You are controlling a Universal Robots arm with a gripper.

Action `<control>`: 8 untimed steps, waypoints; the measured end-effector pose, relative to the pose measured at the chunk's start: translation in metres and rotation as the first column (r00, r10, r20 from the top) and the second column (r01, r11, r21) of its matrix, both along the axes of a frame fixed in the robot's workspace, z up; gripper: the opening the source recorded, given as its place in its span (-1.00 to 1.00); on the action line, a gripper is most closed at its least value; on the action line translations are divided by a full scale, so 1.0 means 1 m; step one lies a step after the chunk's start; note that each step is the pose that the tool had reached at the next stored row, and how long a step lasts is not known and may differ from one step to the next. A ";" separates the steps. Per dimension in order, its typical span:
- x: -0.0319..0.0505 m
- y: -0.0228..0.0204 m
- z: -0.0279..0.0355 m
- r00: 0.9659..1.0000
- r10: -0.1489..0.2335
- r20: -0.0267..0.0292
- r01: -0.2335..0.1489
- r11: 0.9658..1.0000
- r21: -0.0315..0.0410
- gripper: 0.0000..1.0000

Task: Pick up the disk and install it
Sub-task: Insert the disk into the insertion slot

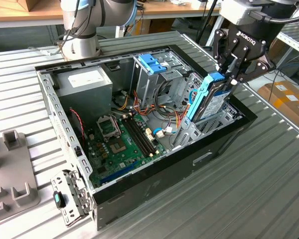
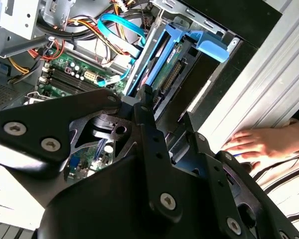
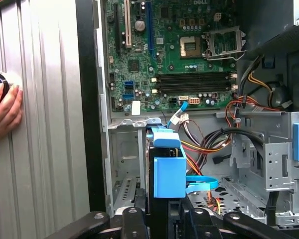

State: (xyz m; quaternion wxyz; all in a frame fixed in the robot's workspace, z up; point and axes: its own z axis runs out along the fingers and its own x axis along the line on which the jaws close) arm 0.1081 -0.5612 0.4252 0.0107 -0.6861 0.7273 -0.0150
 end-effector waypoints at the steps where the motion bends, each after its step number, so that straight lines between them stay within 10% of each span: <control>1: 0.0000 0.0000 -0.0032 1.000 0.000 0.000 0.000 1.000 0.000 -0.30; 8: 0.0001 0.0000 -0.0229 1.000 0.000 0.000 0.000 1.000 0.000 -0.30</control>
